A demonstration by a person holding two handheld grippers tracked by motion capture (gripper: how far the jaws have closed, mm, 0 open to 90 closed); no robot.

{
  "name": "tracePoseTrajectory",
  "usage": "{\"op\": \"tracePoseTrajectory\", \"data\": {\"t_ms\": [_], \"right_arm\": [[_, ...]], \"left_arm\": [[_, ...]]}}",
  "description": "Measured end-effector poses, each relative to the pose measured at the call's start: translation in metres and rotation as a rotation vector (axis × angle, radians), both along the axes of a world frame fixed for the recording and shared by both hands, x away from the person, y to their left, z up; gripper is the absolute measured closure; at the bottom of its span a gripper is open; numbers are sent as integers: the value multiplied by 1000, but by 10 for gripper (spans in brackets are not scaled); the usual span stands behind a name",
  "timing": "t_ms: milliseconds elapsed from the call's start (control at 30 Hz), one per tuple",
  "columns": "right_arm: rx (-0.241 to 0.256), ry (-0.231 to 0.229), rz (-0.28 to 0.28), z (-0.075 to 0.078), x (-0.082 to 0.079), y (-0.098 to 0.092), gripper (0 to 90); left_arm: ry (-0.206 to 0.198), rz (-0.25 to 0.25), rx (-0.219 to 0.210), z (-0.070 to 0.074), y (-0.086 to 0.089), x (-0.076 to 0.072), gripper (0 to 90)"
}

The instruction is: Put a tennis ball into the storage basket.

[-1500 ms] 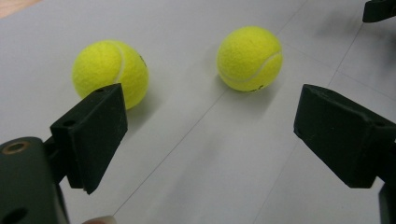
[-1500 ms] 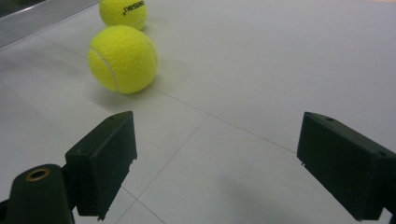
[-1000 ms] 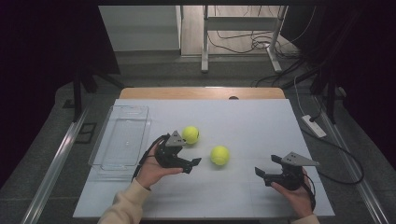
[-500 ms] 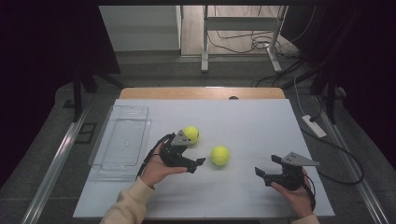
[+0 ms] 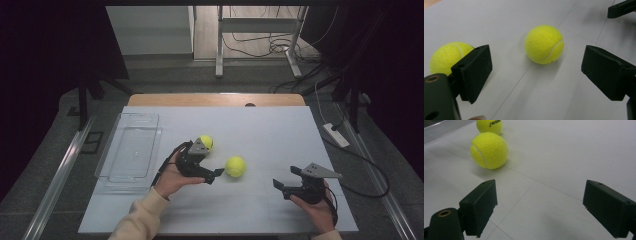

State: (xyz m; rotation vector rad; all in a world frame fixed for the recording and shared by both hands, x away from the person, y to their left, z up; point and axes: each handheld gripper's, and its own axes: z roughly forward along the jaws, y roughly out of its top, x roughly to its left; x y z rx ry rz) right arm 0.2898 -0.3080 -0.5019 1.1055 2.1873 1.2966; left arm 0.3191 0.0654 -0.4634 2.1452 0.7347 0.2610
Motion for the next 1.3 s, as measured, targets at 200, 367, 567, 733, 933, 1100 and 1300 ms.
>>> {"op": "tracePoseTrajectory", "data": {"t_ms": [200, 367, 567, 733, 933, 1100, 1300], "right_arm": [[1, 1, -1, 0, 0, 0, 120], [0, 1, -3, 0, 0, 0, 120], [2, 1, -3, 0, 0, 0, 120], [4, 2, -5, 0, 0, -1, 120], [1, 4, -4, -1, 0, -1, 120], [2, 4, -6, -1, 0, 0, 120], [0, 4, -5, -1, 0, 0, 119]], "left_arm": [[0, -10, 1, 0, -3, 2, 111], [0, -14, -2, 0, -4, 3, 112], [-1, -19, 0, 0, -6, 5, 112], [-1, -33, 10, -1, -9, 7, 112], [3, -42, 19, -3, -12, 10, 111], [3, -51, 25, -6, -19, 12, 111], [5, -65, 28, -7, -25, 15, 111]]}}
